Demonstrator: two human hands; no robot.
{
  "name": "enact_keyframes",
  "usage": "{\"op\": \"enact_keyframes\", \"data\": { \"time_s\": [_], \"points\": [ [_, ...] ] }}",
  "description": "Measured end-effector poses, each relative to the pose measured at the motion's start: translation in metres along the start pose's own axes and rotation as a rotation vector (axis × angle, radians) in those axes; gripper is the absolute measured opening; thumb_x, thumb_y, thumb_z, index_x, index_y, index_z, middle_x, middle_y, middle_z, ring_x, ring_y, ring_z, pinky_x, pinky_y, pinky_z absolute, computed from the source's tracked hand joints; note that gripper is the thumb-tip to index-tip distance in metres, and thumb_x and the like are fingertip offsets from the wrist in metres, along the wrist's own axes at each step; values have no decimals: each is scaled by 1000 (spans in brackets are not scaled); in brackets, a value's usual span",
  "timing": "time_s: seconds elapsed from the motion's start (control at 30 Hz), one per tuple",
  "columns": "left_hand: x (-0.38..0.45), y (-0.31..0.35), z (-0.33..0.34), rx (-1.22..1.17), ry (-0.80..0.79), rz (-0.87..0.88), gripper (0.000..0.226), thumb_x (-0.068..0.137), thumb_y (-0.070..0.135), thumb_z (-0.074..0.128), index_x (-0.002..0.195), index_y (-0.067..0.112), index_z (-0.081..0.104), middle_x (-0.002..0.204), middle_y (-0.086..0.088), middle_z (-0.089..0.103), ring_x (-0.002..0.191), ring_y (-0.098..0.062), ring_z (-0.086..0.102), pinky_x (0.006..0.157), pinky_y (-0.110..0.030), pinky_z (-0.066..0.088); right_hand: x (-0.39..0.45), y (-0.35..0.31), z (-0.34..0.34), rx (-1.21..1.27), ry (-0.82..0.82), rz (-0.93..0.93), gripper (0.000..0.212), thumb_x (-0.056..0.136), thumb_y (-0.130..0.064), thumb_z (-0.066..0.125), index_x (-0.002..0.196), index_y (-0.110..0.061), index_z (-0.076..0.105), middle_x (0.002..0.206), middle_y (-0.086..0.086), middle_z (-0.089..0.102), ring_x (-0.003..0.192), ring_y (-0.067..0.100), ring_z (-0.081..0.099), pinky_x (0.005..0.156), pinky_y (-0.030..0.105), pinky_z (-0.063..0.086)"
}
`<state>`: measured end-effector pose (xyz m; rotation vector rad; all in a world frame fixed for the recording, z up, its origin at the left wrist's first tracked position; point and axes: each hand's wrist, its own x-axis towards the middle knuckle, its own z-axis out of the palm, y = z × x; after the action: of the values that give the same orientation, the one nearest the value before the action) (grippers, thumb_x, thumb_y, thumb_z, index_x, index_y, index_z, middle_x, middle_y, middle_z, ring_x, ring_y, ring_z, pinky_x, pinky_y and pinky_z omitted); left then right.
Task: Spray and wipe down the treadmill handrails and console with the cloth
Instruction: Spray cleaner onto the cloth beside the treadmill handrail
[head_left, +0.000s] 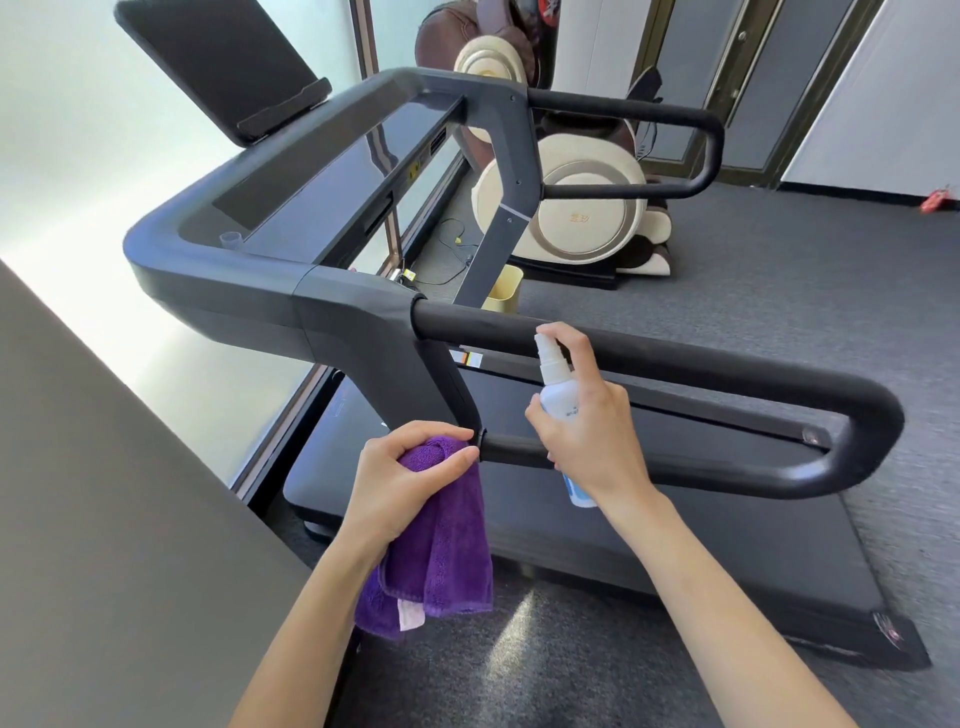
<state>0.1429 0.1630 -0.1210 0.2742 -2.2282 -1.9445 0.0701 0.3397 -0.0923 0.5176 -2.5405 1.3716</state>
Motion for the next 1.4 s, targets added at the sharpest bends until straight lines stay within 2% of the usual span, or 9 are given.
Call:
{"op": "enact_keyframes", "data": {
  "time_s": [0.13, 0.33, 0.53, 0.67, 0.77, 0.93, 1.1, 1.3, 1.4],
  "points": [
    [-2, -1, -2, 4, 5, -4, 12, 78, 24, 78, 84, 34, 78, 93, 18, 72, 86, 3, 65, 66, -9, 49, -1, 2, 5, -26, 78, -12, 68, 81, -2, 63, 125, -47, 35, 57, -1, 49, 59, 16, 53, 60, 30, 38],
    [-2, -3, -3, 8, 32, 3, 14, 78, 25, 79, 83, 37, 77, 91, 18, 72, 85, 2, 65, 68, -11, 50, -6, 1, -4, -66, 159, -102, 71, 83, -1, 63, 132, -43, 33, 63, -5, 51, 63, 25, 51, 63, 36, 46],
    [-2, -2, 3, -2, 21, -19, 12, 77, 29, 78, 84, 38, 77, 90, 17, 72, 84, 0, 66, 65, -13, 51, -4, 2, -19, -44, 116, -123, 76, 88, -6, 65, 140, -46, 26, 104, 0, 64, 80, 18, 55, 71, 32, 48],
    [-3, -1, 6, -7, 23, -26, 11, 77, 31, 78, 84, 39, 76, 88, 17, 72, 83, 0, 66, 63, -13, 51, -1, 8, -29, 42, 84, -132, 79, 86, 2, 66, 139, -45, 31, 74, -7, 54, 63, 9, 51, 60, 13, 43],
    [-4, -2, 5, -10, 19, -41, 11, 77, 31, 78, 84, 39, 76, 89, 16, 72, 84, -2, 66, 64, -15, 52, 5, 10, -34, 40, 131, -136, 81, 81, 4, 68, 137, -44, 34, 69, -10, 51, 64, 9, 51, 61, 9, 43],
    [-5, -2, 3, -3, 40, -35, 12, 79, 29, 77, 84, 39, 76, 88, 18, 71, 83, 0, 66, 63, -13, 51, 10, 8, -30, -39, 74, -121, 85, 79, 4, 62, 139, -46, 33, 65, 2, 50, 62, 17, 51, 60, 23, 46],
    [-5, -2, -1, 4, 65, -25, 14, 80, 28, 77, 83, 42, 76, 88, 21, 71, 82, 2, 66, 63, -12, 51, 9, 10, -22, -83, 112, -105, 74, 78, 3, 62, 130, -42, 35, 59, 2, 43, 58, 16, 47, 57, 11, 35],
    [-3, -1, 4, -5, 75, -49, 14, 78, 29, 78, 83, 42, 76, 88, 19, 71, 83, -1, 66, 62, -13, 51, 1, 13, -31, -133, 38, -59, 77, 80, 1, 62, 134, -46, 32, 62, -6, 46, 65, 16, 52, 62, 34, 46],
    [0, 2, 11, 11, 77, -48, 18, 76, 28, 80, 88, 40, 75, 91, 19, 71, 85, 0, 66, 66, -14, 52, -10, 22, -46, -129, 98, -11, 76, 84, -3, 64, 137, -47, 33, 62, -4, 49, 65, 15, 54, 61, 27, 46]
  ]
}}
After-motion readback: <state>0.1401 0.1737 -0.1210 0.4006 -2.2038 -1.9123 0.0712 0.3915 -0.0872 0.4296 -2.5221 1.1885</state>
